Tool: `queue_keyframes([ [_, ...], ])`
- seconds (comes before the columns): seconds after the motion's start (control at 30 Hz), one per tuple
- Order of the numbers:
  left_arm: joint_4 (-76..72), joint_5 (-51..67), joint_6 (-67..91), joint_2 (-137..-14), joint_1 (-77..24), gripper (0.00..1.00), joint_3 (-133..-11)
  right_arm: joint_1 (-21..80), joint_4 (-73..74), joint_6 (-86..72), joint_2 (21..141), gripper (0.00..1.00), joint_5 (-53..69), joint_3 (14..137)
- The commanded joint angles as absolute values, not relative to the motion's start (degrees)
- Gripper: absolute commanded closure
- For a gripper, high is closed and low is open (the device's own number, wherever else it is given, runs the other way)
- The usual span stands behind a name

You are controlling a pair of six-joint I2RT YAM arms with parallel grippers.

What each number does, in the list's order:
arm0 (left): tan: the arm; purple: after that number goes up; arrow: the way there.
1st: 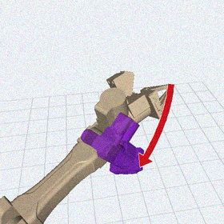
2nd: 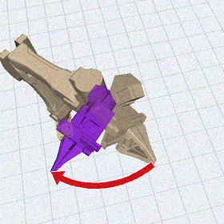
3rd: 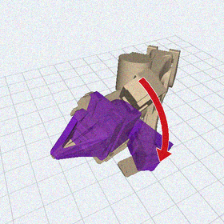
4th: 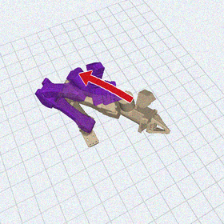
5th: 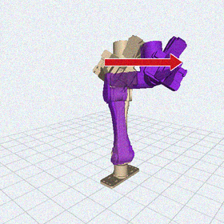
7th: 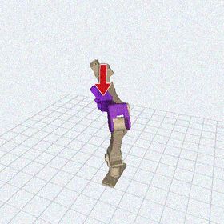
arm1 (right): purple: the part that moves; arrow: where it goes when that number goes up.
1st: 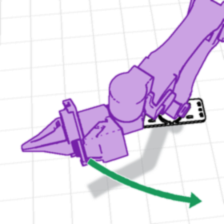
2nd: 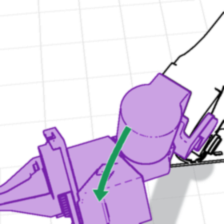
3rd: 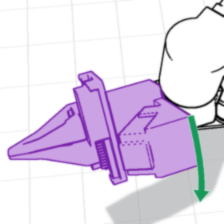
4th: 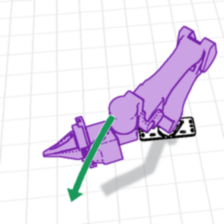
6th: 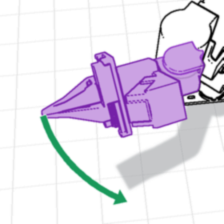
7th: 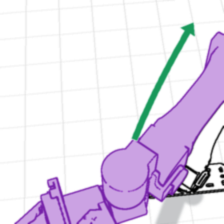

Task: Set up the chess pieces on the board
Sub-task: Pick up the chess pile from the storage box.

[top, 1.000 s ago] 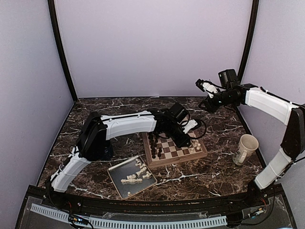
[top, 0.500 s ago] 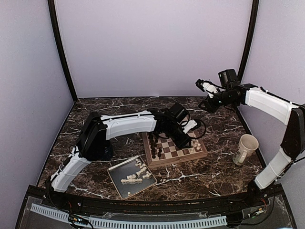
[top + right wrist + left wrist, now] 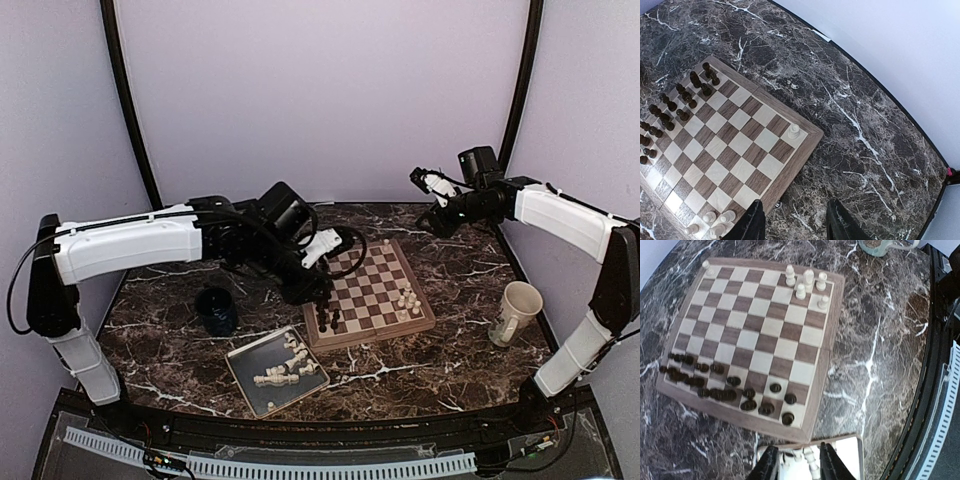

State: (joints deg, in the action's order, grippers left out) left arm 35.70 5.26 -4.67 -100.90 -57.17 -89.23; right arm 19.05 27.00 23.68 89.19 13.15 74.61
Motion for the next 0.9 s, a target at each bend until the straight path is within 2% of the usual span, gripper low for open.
queue_keyframes([
  [0.0,43.78,3.32,-2.25,-95.46,-57.39,0.7,-77.6,18.82,26.01,23.64,87.6,0.57,14.67,74.27],
  [0.3,48.56,7.1,1.14,-92.81,-57.39,0.68,-66.03,18.8,26.28,23.49,87.98,0.57,15.71,74.36],
  [0.87,42.78,12.75,-3.95,-97.18,-57.39,0.7,-58.42,18.78,26.5,23.49,88.43,0.57,16.34,74.34],
])
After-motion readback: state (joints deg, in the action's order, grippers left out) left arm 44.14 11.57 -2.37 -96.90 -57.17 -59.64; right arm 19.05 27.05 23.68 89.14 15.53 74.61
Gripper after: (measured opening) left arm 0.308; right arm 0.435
